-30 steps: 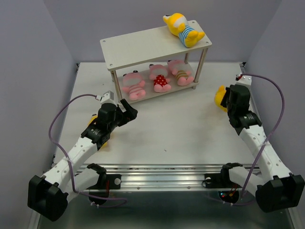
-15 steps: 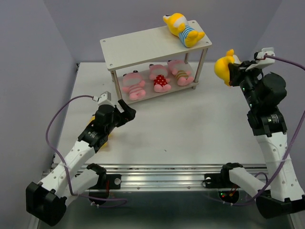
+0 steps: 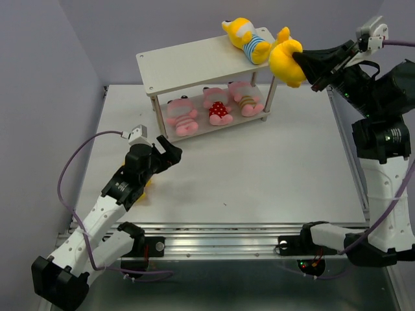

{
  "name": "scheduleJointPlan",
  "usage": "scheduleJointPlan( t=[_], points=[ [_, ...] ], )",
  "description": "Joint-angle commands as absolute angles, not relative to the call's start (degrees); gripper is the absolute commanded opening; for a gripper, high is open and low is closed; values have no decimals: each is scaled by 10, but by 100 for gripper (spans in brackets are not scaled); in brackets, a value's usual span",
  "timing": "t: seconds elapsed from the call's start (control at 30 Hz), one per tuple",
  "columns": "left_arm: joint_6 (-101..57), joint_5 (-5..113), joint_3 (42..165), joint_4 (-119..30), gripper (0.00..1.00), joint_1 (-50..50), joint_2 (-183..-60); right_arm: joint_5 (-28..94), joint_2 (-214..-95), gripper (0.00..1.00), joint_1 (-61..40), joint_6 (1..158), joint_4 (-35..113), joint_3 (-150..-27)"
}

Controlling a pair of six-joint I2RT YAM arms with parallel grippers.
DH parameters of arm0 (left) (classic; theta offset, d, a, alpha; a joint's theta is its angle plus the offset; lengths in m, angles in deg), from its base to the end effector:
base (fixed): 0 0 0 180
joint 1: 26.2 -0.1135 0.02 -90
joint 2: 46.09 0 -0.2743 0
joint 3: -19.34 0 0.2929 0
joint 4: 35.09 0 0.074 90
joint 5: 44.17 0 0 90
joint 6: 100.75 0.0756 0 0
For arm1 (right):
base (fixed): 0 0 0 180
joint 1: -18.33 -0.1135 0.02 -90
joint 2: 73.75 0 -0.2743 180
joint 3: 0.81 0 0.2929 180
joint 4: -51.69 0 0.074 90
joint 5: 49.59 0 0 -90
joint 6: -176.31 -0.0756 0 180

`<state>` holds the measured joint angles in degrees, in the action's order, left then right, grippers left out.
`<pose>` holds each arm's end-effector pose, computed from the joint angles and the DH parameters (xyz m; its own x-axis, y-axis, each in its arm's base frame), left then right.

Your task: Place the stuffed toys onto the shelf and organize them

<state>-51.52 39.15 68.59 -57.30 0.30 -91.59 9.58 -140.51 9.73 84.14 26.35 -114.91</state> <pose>0.2379 -0.1088 0.2811 -0.4395 -0.5056 -0.7424 0.0758 0.8027 -0.5915 0.2306 0.0741 0.6330 0.3475 0.0854 -0.9338 -0.6118 0.7753 -0.1567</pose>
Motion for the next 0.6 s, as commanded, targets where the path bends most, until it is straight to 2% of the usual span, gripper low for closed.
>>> scheduleJointPlan(
  t=[0.0, 0.3, 0.43, 0.57],
  points=[
    [-511, 377, 714, -570, 99, 2, -902, -30, -1470, 1, 102, 814, 283, -1226],
    [-515, 377, 714, -569, 99, 1, -904, -116, -1575, 1, 76, 718, 392, -1306],
    [-516, 379, 716, -572, 99, 1, -906, -111, -1625, 1, 24, 744, 364, -1372],
    [-516, 373, 716, -579, 99, 2, -898, -57, -1687, 1, -31, 819, 269, -1463]
  ],
)
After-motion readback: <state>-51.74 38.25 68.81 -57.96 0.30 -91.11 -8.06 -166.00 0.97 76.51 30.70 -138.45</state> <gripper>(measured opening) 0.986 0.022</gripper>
